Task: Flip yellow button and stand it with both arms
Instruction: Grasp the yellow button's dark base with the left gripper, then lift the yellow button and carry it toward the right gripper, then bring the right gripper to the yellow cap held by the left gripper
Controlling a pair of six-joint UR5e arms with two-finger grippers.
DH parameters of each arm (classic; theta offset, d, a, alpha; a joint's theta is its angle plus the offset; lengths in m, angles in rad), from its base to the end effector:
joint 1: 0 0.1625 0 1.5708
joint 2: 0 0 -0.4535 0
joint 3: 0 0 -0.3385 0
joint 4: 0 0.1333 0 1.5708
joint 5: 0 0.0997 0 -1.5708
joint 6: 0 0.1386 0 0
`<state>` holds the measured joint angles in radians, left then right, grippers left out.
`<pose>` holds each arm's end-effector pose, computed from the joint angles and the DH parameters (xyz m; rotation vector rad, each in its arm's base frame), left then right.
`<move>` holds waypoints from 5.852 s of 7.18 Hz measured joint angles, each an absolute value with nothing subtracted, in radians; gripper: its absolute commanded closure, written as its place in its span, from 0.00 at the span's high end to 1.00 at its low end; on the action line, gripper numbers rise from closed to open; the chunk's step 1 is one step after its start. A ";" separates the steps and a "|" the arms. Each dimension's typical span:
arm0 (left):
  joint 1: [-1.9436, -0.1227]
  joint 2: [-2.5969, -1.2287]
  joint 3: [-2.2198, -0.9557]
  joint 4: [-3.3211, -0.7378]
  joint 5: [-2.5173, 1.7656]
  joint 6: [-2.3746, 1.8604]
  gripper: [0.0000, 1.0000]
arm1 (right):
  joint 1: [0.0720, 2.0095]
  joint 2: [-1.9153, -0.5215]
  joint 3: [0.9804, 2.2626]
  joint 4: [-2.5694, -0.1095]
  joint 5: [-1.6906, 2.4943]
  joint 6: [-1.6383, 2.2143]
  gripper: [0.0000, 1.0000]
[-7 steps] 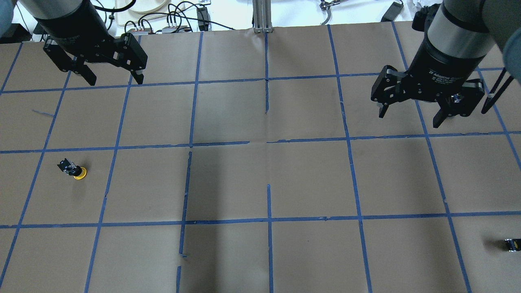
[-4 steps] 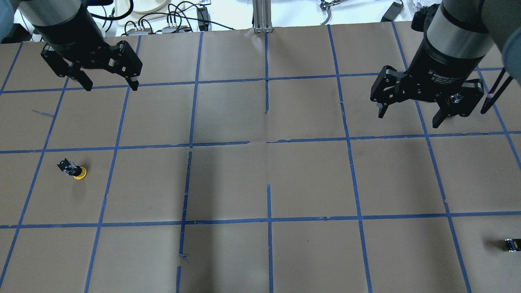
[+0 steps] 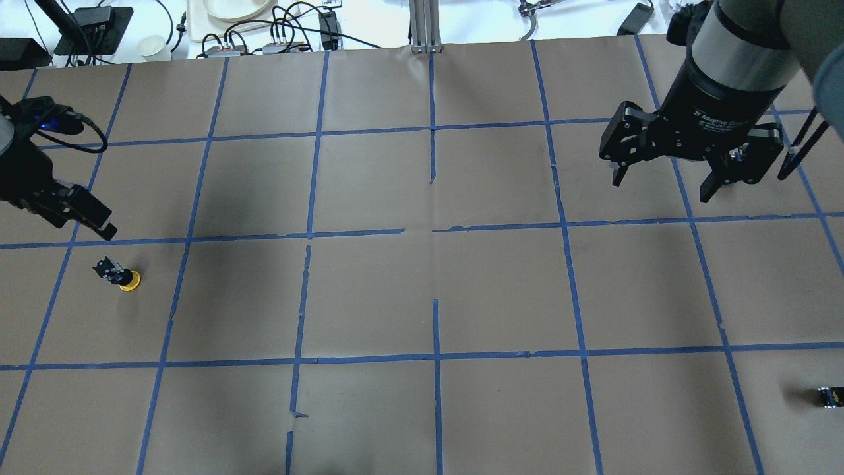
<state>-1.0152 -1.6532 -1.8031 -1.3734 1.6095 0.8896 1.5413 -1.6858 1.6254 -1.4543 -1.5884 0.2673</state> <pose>0.1244 -0.4430 0.3605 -0.5168 -3.0445 -0.1756 0.1197 -0.3813 0.4895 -0.4600 -3.0822 -0.0836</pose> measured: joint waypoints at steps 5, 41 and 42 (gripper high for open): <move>-0.926 -1.812 -1.922 -1.076 1.611 1.253 0.98 | 1.543 -1.687 1.626 -1.455 -1.580 0.269 1.00; -1.598 -1.517 -1.796 -1.645 -0.006 0.397 0.16 | 1.274 -1.727 1.585 -0.920 -0.417 0.790 0.99; -1.598 -1.515 -1.795 -1.644 -0.006 0.396 0.16 | 1.281 -1.729 1.588 -0.916 -0.395 0.809 0.99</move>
<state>-1.5984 -1.5150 -1.7954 -1.6440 -0.0060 0.3961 1.2813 -1.7292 1.5875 -0.9159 -0.3947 0.8086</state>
